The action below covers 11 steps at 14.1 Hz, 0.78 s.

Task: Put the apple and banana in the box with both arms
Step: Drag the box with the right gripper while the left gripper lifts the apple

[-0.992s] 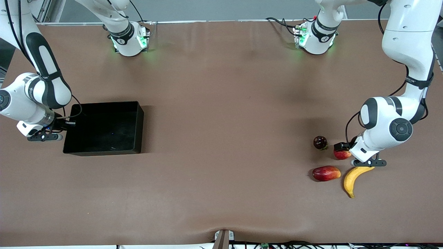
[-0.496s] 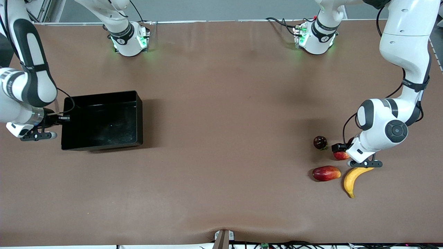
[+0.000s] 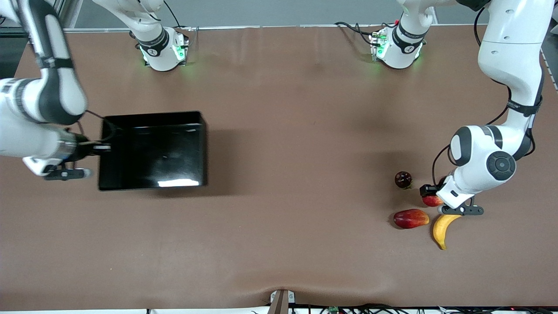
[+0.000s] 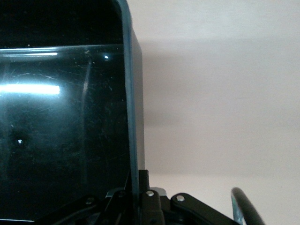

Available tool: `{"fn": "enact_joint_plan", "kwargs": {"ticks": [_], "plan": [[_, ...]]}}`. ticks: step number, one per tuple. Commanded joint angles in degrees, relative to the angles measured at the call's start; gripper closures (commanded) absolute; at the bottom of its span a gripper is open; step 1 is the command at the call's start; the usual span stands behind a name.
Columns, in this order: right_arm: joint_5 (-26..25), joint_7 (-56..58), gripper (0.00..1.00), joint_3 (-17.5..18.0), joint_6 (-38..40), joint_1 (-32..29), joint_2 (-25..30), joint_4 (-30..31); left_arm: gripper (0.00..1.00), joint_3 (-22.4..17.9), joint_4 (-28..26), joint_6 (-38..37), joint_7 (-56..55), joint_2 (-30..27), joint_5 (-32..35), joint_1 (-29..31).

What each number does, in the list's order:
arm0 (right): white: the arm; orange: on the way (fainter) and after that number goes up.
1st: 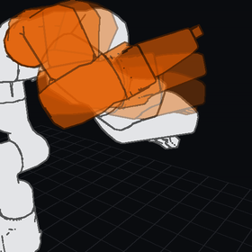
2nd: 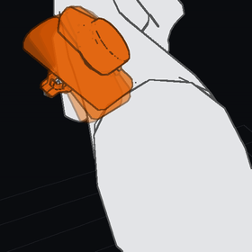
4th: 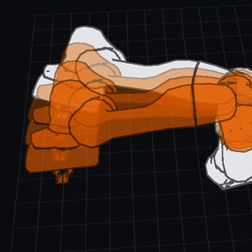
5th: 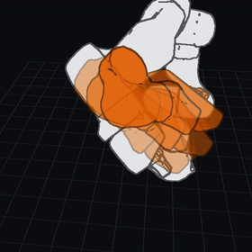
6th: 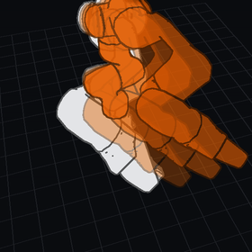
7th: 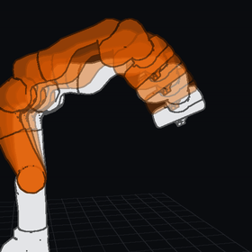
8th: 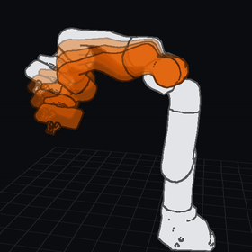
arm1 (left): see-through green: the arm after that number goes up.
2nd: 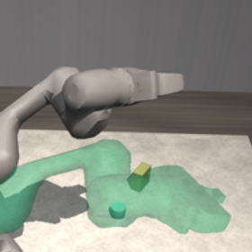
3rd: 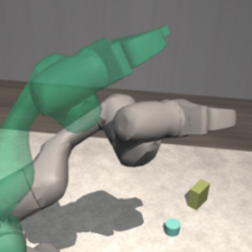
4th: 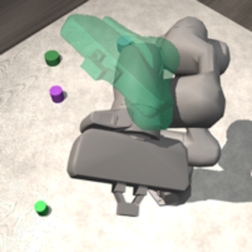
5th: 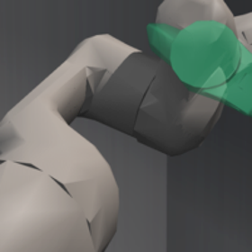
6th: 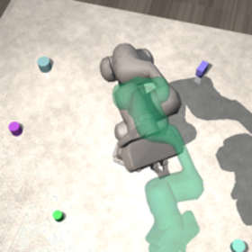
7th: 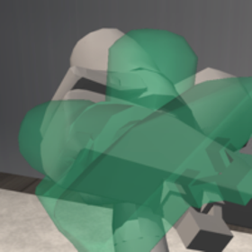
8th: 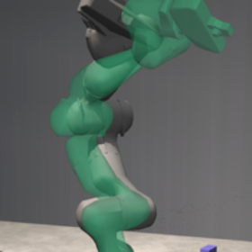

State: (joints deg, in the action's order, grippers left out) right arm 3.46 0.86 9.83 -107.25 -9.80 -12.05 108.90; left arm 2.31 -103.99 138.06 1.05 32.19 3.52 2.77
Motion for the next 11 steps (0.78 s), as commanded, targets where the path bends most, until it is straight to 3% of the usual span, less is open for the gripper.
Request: {"fn": "enact_joint_plan", "kwargs": {"ticks": [1, 4, 7, 11], "plan": [[2.24, -12.67, 1.0, 6.32, 0.2, 0.65, 0.37, -1.93, 1.0, 1.02, -1.12, -5.05, -0.51, -6.95, 0.61, -0.05], [4.8, -20.36, 1.0, 10.03, -4.62, 3.72, -2.0, -2.29, 1.0, 3.4, -1.3, -12.08, -1.75, -13.54, 0.52, 0.04], [4.98, -27.8, 1.0, 10.39, -13.92, 10.91, -6.82, -1.77, 1.0, 5.94, -1.3, -19.56, -5.07, -19.35, 0.43, 0.13], [4.72, -32.93, 1.0, 10.39, -23.07, 19.0, -12.19, -2.29, 1.0, 12.09, -1.39, -23.01, -11.04, -21.38, 0.17, 0.13]]}}
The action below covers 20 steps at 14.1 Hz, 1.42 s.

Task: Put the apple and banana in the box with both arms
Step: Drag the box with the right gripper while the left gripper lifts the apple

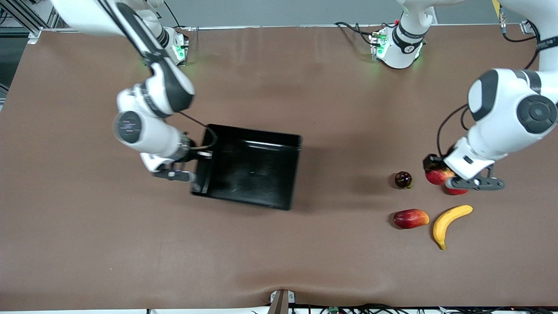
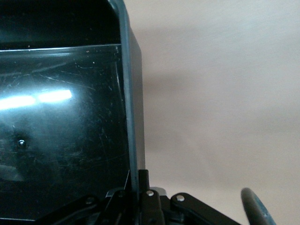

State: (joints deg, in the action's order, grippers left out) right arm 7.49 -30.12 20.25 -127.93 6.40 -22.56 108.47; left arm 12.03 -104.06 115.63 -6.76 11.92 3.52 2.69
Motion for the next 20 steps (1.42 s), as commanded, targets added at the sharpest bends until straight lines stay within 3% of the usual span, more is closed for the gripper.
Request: {"fn": "enact_joint_plan", "kwargs": {"ticks": [1, 3, 6, 9, 10, 11, 12, 14, 16, 20], "plan": [[0.24, -3.78, 1.0, -0.04, -4.24, 4.66, -3.0, -2.21, 1.0, 4.38, -1.32, -0.93, -6.74, -1.11, 0.17, 0.21], [-0.72, -6.43, 1.0, -0.13, -6.62, 8.08, -5.38, -3.26, 1.0, 7.81, -1.32, -0.85, -13.6, -0.5, 0.17, 0.12], [-6.16, -6.96, 1.0, -0.04, -8.99, 10.64, -7.93, -3.53, 1.0, 12.39, -1.67, 1.08, -25.02, 0.73, 0.26, -0.93], [-9.77, -11.24, 1.0, -0.04, -10.32, 12.23, -10.04, -3.7, 1.0, 12.93, -3.86, 6.34, -35.04, 1.79, 0.52, -5.84], [-10.91, -13.97, 0.93, -0.04, -10.32, 12.84, -11.26, -5.01, 1.0, 12.93, -4.31, 7.93, -37.34, 2.58, 0.7, -7.16], [-11.18, -18.09, 0.55, -0.04, -9.8, 13.28, -12.41, -6.59, 1.0, 12.93, -4.49, 8.99, -39.1, 3.37, 0.79, -8.65], [-11.62, -20.91, 0.01, -0.04, -9.71, 13.29, -12.5, -6.78, 1.0, 12.93, -4.58, 9.7, -40.6, 4.24, 0.87, -9.97], [-15.3, -20.33, 0.0, 0.14, -9.18, 12.59, -11.72, -6.95, 1.0, 12.93, -4.66, 10.84, -43.94, 5.83, 1.05, -12.52], [-15.4, -20.06, 0.0, 0.31, -4.81, 11.45, -9.53, -9.31, 1.0, 12.93, -5.28, 13.12, -47.02, 7.06, 1.84, -14.55], [-14.44, -15.24, 0.0, 4.78, 20.28, 7.32, -8.29, -22.65, 1.0, 12.84, -5.37, 17.96, -51.07, 10.4, 2.98, -17.37]]}}
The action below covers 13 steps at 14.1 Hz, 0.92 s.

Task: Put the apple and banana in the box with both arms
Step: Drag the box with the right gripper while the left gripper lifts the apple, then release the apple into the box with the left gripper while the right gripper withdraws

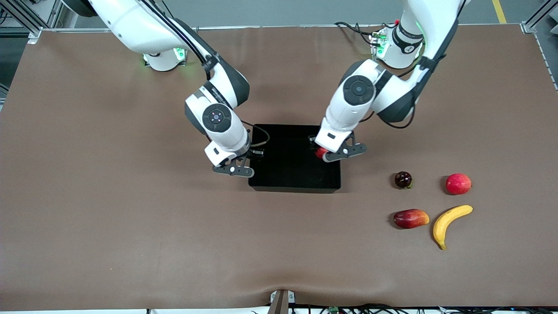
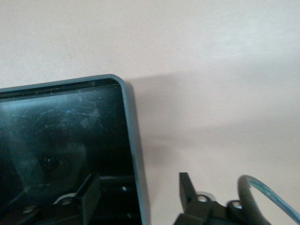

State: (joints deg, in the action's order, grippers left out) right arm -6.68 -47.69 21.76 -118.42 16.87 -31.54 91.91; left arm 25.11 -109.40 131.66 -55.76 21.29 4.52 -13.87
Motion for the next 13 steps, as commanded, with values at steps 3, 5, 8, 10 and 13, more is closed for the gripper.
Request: {"fn": "enact_joint_plan", "kwargs": {"ticks": [3, 5, 8, 10, 13], "plan": [[-0.08, 5.23, 0.0, 3.73, 21.71, -4.82, 2.7, -10.87, 1.0, -0.24, -0.02, 2.82, -5.04, 4.98, 6.8, -2.39], [-0.26, 6.47, 0.0, 3.64, 25.59, -6.14, 6.82, -10.96, 1.0, -0.15, 0.24, 3.34, -6.9, 7.44, 9.36, -2.48], [-0.17, 6.73, 0.0, 3.2, 30.24, -10.25, 12.02, -11.22, 1.0, -0.15, 0.07, 5.98, -7.6, 10.61, 9.72, -3.26], [-0.96, 6.56, 0.0, 2.41, 35.34, -11.5, 14.74, -13.5, 1.0, -0.15, -0.02, 5.98, -8.13, 11.32, 10.15, -3.27], [-0.26, 8.3, 0.0, -4.78, 41.5, -11.86, 17.03, -16.41, 0.7, -0.15, -0.02, 5.89, -8.4, 12.2, 10.16, -3.27]]}}
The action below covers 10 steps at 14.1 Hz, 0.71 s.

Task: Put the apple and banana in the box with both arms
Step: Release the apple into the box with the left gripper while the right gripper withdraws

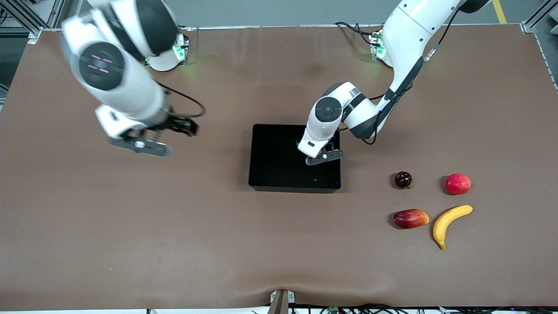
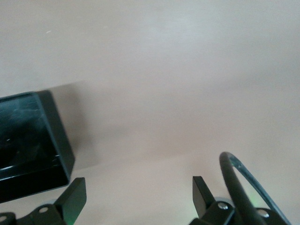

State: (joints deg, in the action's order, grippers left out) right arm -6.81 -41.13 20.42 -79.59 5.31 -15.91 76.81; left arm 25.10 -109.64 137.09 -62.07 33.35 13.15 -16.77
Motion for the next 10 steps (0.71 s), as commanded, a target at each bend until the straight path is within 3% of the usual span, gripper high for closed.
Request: {"fn": "enact_joint_plan", "kwargs": {"ticks": [1, 2, 6, 8, 10], "plan": [[-0.13, 5.5, 0.0, -5.8, 3.12, -0.3, 2.8, -1.4, 0.06, -0.13, 0.22, 0.45, -2.09, 0.05, 1.53, -0.36], [-0.05, 10.24, 0.0, -8.52, 3.21, -0.22, 4.9, -1.14, 0.0, -0.13, 0.3, -0.07, -2.09, -0.38, 1.53, -0.36], [3.38, 30.44, 0.0, -19.95, 5.59, -1.17, 9.22, -0.78, 0.0, -0.05, 2.14, -5.59, -1.66, -5.29, 1.53, -0.1], [3.65, 40.56, 0.0, -21.56, 5.58, -3.72, 10.02, -0.61, 0.0, -0.05, 4.6, -11.56, -0.61, -9.33, 1.53, 0.77], [3.82, 42.8, 0.0, -21.73, 5.5, -5.74, 10.37, 0.61, 0.0, -0.05, 8.2, -17.01, 3.59, -11.98, 0.39, 2.96]]}}
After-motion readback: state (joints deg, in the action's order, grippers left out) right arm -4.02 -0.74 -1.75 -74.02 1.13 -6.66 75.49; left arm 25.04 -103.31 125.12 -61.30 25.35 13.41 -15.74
